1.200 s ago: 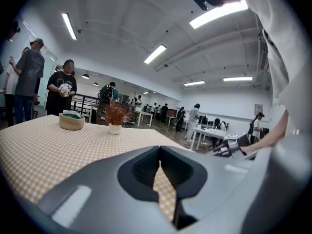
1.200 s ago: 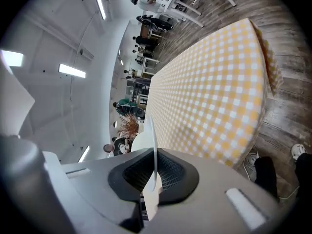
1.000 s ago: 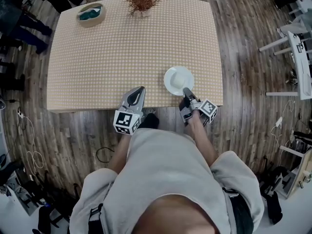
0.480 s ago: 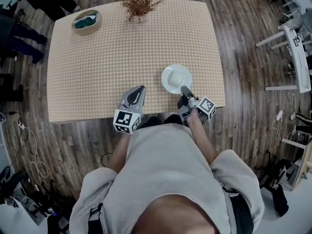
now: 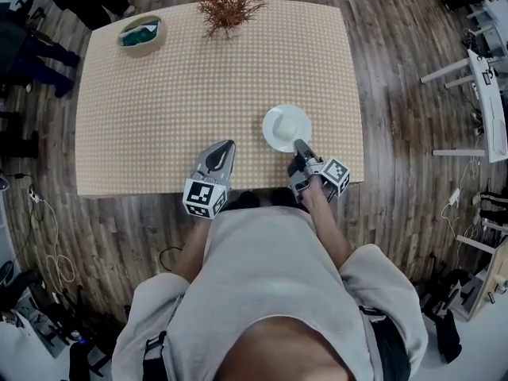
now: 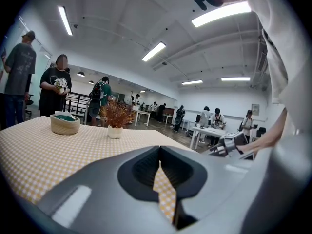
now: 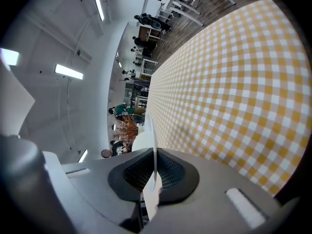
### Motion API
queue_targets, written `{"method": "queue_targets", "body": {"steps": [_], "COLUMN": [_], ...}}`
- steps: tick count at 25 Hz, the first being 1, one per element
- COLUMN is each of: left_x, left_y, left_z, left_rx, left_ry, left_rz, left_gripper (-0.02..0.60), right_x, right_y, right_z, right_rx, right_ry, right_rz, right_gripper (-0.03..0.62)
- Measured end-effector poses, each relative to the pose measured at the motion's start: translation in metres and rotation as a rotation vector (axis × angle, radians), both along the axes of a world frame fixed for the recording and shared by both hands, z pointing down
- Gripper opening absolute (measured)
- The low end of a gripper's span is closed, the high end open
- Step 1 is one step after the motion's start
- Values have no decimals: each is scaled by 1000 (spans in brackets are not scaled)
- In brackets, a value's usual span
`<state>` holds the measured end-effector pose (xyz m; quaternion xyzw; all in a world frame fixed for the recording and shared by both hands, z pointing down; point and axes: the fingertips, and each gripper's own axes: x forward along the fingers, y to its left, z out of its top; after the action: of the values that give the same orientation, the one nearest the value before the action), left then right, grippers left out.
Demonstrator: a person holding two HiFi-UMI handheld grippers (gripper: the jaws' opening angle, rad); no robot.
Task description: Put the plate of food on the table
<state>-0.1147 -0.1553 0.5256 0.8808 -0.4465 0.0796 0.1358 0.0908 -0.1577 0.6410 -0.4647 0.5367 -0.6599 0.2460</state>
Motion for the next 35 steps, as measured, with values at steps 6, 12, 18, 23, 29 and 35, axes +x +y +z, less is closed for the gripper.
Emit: {"method": "queue_targets", "body": {"steps": [6, 12, 18, 23, 29, 35], "left_x": [23, 37, 42, 47, 46, 45], "left_y": [-8, -18, -10, -3, 5, 14], "left_z": [-2, -1, 6, 13, 27, 40], "left_rx": [-2, -8, -25, -44, -74, -104], "left_ry": [-6, -23, -31, -30, -26, -30], "left_rz": [-69, -130, -152, -146, -135, -130], "left_gripper": [9, 9, 9, 11, 9, 9], "right_x": [22, 43, 54, 58, 60, 60], "right_y": [-20, -33, -29, -22, -7, 2], "right_z": [-3, -1, 7, 11, 25, 37], "right_rx": [1, -11, -17, -26, -77, -78], "right_ry": [-11, 6, -2, -7, 20, -1], "right_rz": [-60, -120, -124, -119, -114, -114], "right_gripper": [11, 11, 11, 11, 11, 11]}}
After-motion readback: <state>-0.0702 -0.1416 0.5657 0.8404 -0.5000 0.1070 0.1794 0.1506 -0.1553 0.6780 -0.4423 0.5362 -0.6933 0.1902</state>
